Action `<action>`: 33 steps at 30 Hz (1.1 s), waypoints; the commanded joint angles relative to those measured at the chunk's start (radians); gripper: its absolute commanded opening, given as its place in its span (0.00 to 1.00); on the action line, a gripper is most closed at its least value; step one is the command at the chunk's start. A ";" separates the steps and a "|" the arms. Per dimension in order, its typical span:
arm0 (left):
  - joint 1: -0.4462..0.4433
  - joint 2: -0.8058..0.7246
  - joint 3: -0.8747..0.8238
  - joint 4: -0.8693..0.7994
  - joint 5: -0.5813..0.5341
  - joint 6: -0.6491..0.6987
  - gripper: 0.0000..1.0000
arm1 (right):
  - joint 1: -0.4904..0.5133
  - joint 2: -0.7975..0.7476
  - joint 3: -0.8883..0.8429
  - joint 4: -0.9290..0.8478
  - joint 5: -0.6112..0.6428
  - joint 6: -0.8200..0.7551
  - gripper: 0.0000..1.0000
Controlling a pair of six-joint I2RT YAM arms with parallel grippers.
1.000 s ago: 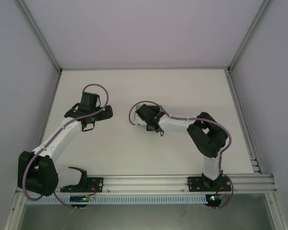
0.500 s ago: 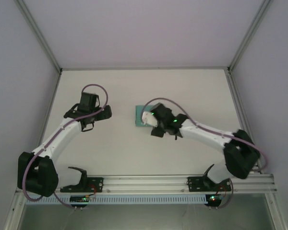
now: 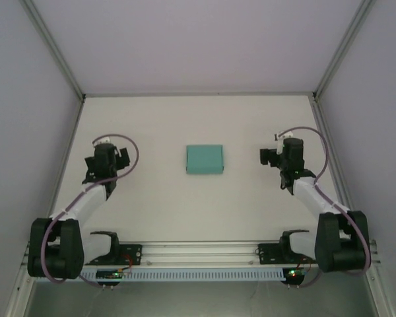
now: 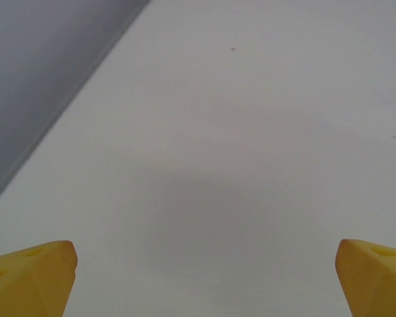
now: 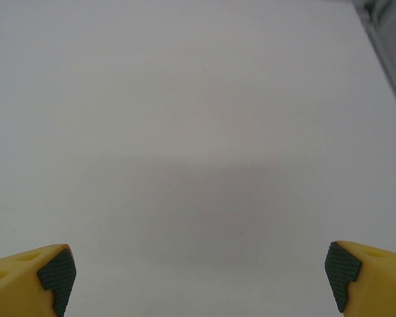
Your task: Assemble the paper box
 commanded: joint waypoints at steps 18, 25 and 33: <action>0.095 0.394 -0.124 0.774 0.283 0.122 0.99 | -0.053 0.317 -0.190 0.717 -0.004 0.080 0.99; 0.093 0.384 -0.115 0.737 0.275 0.121 1.00 | -0.043 0.317 -0.184 0.723 0.009 0.070 0.99; 0.093 0.379 -0.112 0.726 0.274 0.119 1.00 | -0.040 0.318 -0.180 0.705 -0.023 0.064 0.99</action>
